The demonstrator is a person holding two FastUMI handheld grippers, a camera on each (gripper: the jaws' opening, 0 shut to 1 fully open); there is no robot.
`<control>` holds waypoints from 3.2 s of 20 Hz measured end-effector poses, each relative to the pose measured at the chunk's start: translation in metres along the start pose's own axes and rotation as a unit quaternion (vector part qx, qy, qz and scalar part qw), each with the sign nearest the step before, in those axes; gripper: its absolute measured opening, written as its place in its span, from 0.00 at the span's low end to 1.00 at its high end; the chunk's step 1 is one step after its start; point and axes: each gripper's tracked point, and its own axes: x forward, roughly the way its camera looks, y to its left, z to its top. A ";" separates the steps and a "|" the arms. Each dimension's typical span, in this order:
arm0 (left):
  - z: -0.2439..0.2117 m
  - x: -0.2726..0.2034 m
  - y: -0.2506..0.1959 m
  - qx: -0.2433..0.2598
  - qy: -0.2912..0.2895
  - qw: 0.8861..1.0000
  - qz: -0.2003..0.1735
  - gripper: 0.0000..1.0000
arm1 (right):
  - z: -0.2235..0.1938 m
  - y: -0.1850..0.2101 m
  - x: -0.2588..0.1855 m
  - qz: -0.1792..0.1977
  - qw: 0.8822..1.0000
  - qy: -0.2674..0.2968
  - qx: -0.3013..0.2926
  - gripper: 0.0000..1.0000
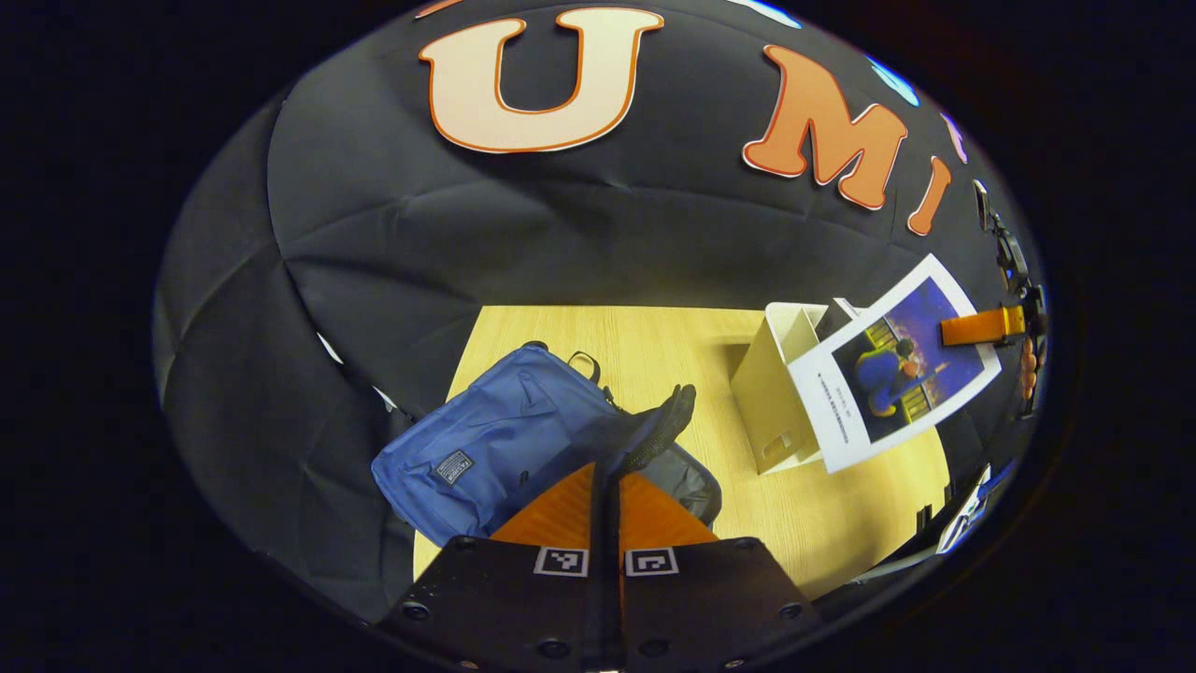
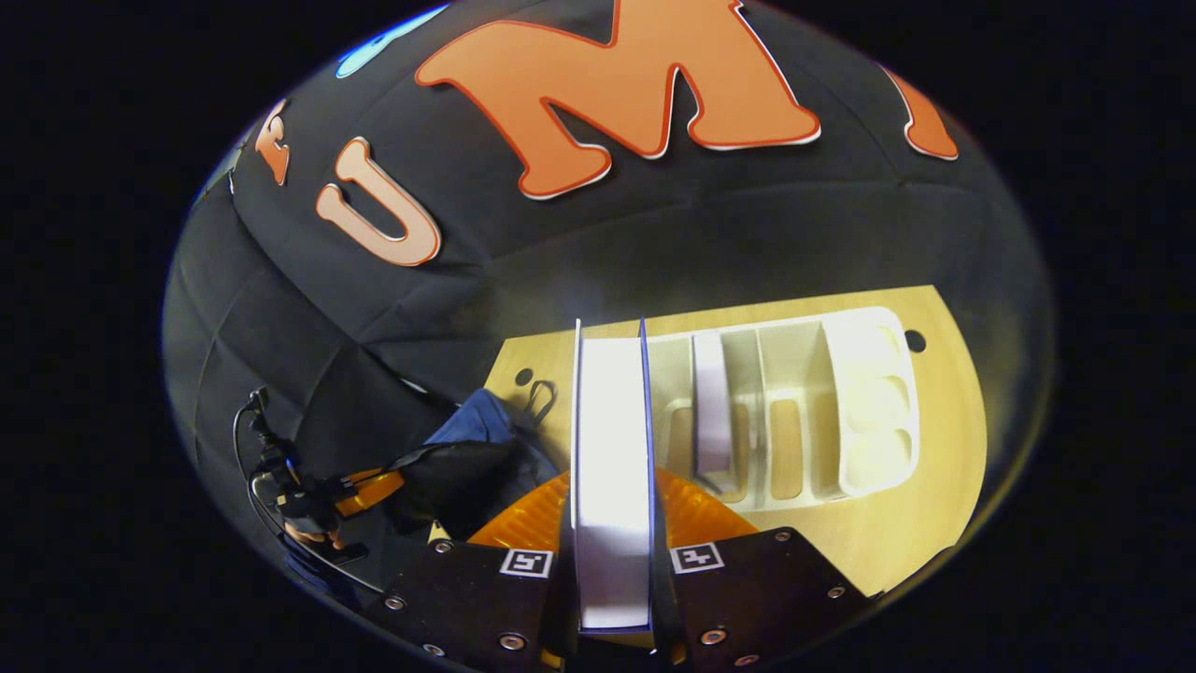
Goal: Open the schoolbag, grab two books from the bookshelf and put them into the schoolbag.
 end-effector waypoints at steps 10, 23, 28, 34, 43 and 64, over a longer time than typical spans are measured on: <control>0.008 0.007 0.003 0.007 0.009 1.000 0.018 0.00 | -0.077 0.073 0.052 0.088 0.989 0.002 0.121 0.31; 0.007 0.018 0.002 0.011 0.041 0.999 0.033 0.00 | -0.160 0.125 0.164 0.077 0.949 -0.027 0.303 0.30; 0.001 0.022 -0.004 0.036 0.054 0.997 0.032 0.00 | -0.182 0.148 0.212 0.101 0.936 -0.024 0.336 0.30; -0.011 0.023 -0.026 0.062 0.074 0.995 0.014 0.00 | -0.192 0.162 0.243 0.105 0.929 -0.023 0.355 0.30; -0.035 0.024 -0.053 0.074 0.098 0.992 -0.022 0.00 | -0.196 0.188 0.280 0.119 0.924 -0.037 0.363 0.31; -0.042 0.027 -0.030 -0.005 0.070 0.997 -0.007 0.00 | -0.189 0.121 0.193 0.027 0.983 0.040 0.178 0.94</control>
